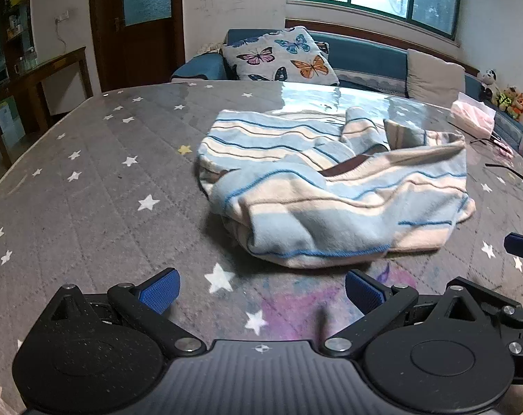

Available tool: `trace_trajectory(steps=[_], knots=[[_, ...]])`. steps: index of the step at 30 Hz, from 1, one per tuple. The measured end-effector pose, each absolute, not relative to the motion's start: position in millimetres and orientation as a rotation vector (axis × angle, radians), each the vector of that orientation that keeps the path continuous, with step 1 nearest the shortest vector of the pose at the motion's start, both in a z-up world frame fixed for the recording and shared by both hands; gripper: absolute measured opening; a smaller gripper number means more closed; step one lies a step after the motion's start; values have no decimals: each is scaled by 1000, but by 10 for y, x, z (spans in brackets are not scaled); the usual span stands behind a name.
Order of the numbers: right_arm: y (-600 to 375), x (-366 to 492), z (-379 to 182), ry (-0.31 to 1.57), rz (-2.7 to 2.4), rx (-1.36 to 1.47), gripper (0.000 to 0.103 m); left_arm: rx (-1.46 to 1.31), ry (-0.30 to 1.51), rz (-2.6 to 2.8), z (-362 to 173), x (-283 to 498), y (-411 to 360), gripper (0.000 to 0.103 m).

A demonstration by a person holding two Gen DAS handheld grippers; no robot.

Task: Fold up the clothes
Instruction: 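Reach both grippers toward the crumpled striped shirt on the table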

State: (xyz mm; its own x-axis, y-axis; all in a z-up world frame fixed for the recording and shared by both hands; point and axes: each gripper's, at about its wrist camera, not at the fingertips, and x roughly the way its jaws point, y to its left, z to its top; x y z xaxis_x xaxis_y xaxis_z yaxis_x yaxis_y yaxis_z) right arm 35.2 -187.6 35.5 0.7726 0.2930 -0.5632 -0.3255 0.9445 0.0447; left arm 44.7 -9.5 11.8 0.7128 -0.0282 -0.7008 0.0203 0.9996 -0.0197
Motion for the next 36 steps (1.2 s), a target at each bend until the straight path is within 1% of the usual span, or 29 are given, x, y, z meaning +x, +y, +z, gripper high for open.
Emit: trace_trajectory(steps=[19, 23, 25, 26, 30, 32, 33, 35, 36], knots=[[-1952, 774, 421, 625, 334, -64, 102, 5, 750, -22, 289, 784, 37, 103], [-1948, 903, 483, 632, 356, -65, 95, 4, 734, -36, 342, 847, 118, 102], [-1940, 986, 516, 637, 372, -65, 93, 8, 732, -42, 354, 879, 167, 102], [-1930, 1034, 532, 637, 379, -69, 91, 10, 731, -47, 364, 896, 191, 98], [-1891, 1282, 568, 647, 399, -98, 82, 11, 741, -87, 366, 937, 280, 92], [-1857, 1412, 573, 651, 405, -120, 79, 19, 744, -102, 348, 956, 311, 87], [-1842, 1472, 573, 655, 412, -129, 74, 20, 749, -111, 336, 967, 324, 85], [-1801, 1591, 564, 671, 435, -148, 68, 17, 761, -134, 303, 992, 343, 78], [-1780, 1640, 556, 680, 446, -157, 65, 13, 767, -147, 284, 1003, 352, 76]])
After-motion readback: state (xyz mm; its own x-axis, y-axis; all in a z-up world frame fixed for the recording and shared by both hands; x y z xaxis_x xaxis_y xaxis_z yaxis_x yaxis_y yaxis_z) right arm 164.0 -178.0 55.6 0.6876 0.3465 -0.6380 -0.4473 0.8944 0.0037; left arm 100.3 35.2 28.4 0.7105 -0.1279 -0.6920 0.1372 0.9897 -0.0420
